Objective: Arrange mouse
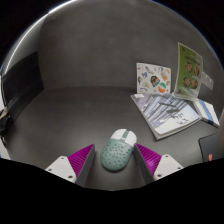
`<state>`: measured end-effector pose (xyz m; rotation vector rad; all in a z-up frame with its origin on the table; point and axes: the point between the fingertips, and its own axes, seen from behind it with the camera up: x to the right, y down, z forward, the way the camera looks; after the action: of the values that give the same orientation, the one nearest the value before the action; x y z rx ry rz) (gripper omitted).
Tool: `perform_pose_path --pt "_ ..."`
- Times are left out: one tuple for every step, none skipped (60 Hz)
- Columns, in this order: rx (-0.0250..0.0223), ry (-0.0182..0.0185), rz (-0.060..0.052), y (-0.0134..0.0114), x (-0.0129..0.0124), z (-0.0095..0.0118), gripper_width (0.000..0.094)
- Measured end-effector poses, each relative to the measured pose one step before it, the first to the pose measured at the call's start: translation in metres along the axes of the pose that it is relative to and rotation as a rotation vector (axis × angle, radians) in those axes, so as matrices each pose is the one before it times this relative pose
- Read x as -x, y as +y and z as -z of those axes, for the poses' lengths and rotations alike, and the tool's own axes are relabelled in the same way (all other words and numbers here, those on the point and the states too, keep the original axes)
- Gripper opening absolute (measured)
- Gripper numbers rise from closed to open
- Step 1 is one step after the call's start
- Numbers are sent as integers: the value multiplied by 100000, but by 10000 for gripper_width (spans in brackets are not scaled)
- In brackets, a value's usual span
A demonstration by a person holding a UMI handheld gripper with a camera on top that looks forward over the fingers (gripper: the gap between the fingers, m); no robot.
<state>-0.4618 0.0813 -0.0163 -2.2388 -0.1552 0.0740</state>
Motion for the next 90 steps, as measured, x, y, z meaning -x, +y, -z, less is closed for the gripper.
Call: perform_pose_path --pt "-19 672 -548 -246 18 -323 824" --pt "74 675 -562 -205 34 -271 825" --pt "-182 697 -512 -222 40 -247 822" --pt "-219 733 -403 -193 6 -257 818" --pt "-321 544 -416 -154 50 -196 849" --pt "-172 789 -557 -217 80 -124 794" --pt "-594 607 -553 -145 -54 -145 738" --pt "-390 639 -433 -54 -26 -94 683" --pt "-644 303 -187 -90 87 -61 627" --pt "-538 -219 106 -12 205 -64 571" --pt "-457 145 -14 25 81 -13 523" --pt "-368 520 264 7 -18 12 518" --pt "59 489 731 65 -33 53 515" --pt "-101 439 575 -22 -31 35 492" --pt "247 439 208 27 56 -10 483" --pt "154 -224 -159 -1 19 100 472" --pt "564 -364 -390 44 78 98 453" --pt "918 -454 -375 31 140 147 449" --pt "838 -925 -48 114 189 206 441" --pt "884 -1036 631 19 378 347 428" --pt "-175 -1454 904 -208 418 466 428" --pt "-1439 -1609 940 -482 429 646 427" --pt "-2320 -936 1074 -825 420 719 427" --pt "-2909 -809 1134 -1042 251 877 426" --pt "-3215 -356 1056 -1177 47 933 426" --pt "-3297 -24 526 -1252 -141 966 427" --pt "-3667 105 196 -1090 -105 1132 428" --pt "-3381 321 8 -1474 -426 1017 428" --pt "-3424 390 -114 -1477 -608 1024 427" --pt "-3399 432 -118 -1530 -717 994 427" --pt "-3176 481 137 -1476 -827 936 427" --pt "-2824 602 486 -1339 -998 957 426" --pt "-2492 972 661 -1189 -1178 891 426" --pt "-2233 1422 761 -1101 -1414 809 424" --pt "-1878 1974 1053 -1191 -1472 873 423" --pt "-1552 2398 1178 -605 -1835 676 424" --pt "-1331 2916 1293 -523 -2036 550 423" --pt "-859 3002 1369 -202 -2137 410 422" --pt "-407 3056 1469 25 -2316 357 421" --pt "-166 3081 1130 195 -2374 226 420" --pt "191 3384 1083 356 -2452 312 420" --pt "474 2447 72 308 -2228 301 419" --pt "911 2503 27 761 -2309 27 419" --pt "1224 2124 -7 905 -2231 -102 419" --pt "1436 1888 -31 1069 -2241 -142 419" --pt "1561 1648 -295 1168 -2091 -266 419" --pt "1675 1304 -706 1304 -1939 -296 418" --pt "1855 1351 -616 1543 -1829 -550 420" --pt "1881 253 -869 1371 -1464 -492 419" --pt "1918 -164 -836 1565 -893 -1085 419" --pt "2072 -592 -1174 1437 -1136 -518 421" --pt "2315 -1549 -1452 1082 -1314 -162 421" --pt "2605 -1059 -1414 1424 -844 -613 421" --pt "2678 -1195 -1248 1461 -731 -573 422" --pt "2657 -1395 -885 1366 -562 -489 422" --pt "2524 -1553 -515 1304 -427 -530 421" --pt "2308 -1132 -332 1399 -106 -756 423" --pt "1872 -2127 -84 726 -421 -147 423" --pt "1678 -987 5 1330 141 -920 423" --pt "1559 -2032 319 709 -306 -357 424" --pt "1264 -1594 181 673 -77 -276 424" --pt "1082 -1519 174 626 -39 -275 423" --pt "1042 -1446 5 580 -15 -247 423" --pt "1082 -1353 -157 541 -28 -216 424" --pt "1047 -1285 -226 511 -30 -213 425" --pt "999 -1207 -203 481 -26 -230 425" --pt "993 -1036 -267 453 -43 -211 425" --pt "1171 -594 -408 572 56 -225 490" --pt "-2069 -1162 -867 -149 156 -243 436" --pt "-891 -680 -137 -139 49 18 460" --pt "617 -554 148 214 20 48 451" --pt "-431 -463 527 -57 -23 12 472" --pt "45 -457 837 28 -17 17 493" --pt "-65 -480 890 5 -10 8 504" --pt "-69 -508 826 16 63 -113 520" --pt "48 -681 470 -23 0 87 535" --pt "383 -721 471 -28 -30 -66 547" --pt "483 -741 -25 88 51 107 585" --pt "110 -796 -1 50 38 118 664" --pt "-46 -703 -371 39 8 206 723" --pt "163 -569 -614 89 -40 288 783" --pt "-137 -555 -786 102 -83 333 843" --pt "-586 -450 -764 155 -204 479 902" --pt "-739 -1038 -658 -4 -9 418 880" --pt "-905 -828 -663 -40 14 451 829" --pt "-678 -787 -583 77 -62 556 827" --pt "-517 -572 -692 115 -90 623 832" --pt "-268 -460 -713 191 -123 687 840" --pt "-144 -246 -712 241 -171 725 842" --pt "-185 -377 -833 447 -264 819 841"
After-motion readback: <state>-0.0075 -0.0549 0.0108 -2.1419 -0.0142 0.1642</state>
